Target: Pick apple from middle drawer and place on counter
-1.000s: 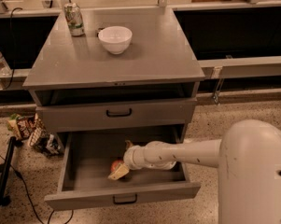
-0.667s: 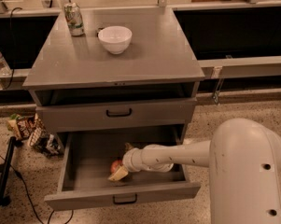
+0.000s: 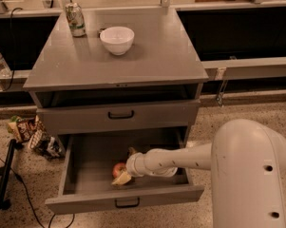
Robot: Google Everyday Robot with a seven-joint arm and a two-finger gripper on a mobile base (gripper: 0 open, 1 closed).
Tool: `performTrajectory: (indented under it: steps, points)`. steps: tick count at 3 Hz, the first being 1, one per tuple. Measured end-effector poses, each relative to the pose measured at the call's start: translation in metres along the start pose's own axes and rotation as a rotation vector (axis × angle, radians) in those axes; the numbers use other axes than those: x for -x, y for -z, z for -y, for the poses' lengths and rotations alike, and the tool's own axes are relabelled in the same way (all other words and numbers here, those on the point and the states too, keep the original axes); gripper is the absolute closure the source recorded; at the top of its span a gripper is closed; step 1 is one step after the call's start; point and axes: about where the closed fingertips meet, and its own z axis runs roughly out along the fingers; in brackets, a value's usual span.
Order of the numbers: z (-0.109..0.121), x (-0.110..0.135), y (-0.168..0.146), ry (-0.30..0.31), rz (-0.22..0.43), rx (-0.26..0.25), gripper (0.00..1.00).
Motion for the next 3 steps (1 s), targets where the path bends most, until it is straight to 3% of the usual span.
performTrajectory:
  steps: [1, 3]
  points:
    - [-0.0031, -0.0088, 0.0095, -0.007, -0.022, -0.001, 0.01]
    - [-0.0083, -0.0157, 0.0172, -0.016, -0.035, 0.016, 0.54]
